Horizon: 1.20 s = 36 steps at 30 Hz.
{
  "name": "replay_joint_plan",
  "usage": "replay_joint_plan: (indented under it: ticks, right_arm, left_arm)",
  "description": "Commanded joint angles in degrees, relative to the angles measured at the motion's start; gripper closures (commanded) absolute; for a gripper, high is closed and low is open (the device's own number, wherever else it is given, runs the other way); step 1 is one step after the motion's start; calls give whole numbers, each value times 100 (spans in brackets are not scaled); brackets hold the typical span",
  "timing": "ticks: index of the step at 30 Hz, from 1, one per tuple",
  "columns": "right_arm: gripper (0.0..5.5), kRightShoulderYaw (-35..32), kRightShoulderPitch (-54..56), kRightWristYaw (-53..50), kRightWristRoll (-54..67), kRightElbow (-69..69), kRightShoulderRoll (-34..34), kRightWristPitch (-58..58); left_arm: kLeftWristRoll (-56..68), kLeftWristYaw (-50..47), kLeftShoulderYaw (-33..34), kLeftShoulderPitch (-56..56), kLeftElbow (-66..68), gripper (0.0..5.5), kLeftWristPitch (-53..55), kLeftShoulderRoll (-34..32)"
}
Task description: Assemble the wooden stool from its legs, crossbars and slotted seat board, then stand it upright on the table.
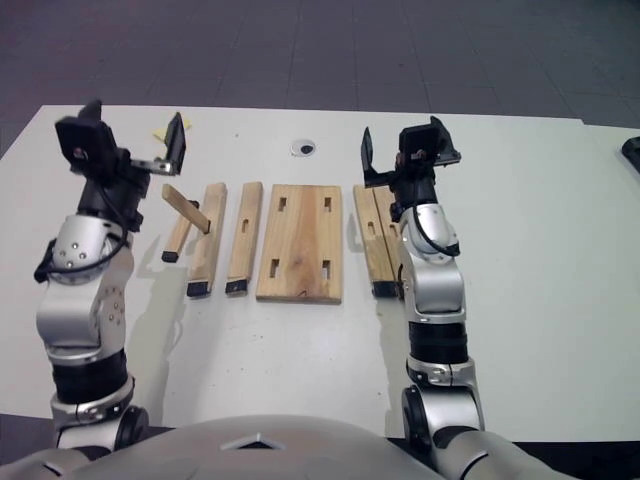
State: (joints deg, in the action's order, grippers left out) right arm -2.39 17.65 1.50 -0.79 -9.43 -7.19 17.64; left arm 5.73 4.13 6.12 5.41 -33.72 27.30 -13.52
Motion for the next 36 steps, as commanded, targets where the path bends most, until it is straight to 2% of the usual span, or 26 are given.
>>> replay_joint_plan:
  ticks: [1,10,27,36]
  right_arm:
    - [10,-123,-145,-27,-30,-159,-92,76]
    - [10,-188,-390,-107,-10,-593,-31,200]
    - [10,-110,-416,-55,61,-721,76,326]
    - [10,-69,-407,6,71,-782,96,382]
  left_arm:
    - [-66,-19,-184,-887,-522,12,307,95]
    - [-97,232,-426,-2210,-320,12,166,52]
    - [-221,238,-624,-2648,648,13,-237,291]
    - [-245,315,-725,-2629,909,163,-152,315]
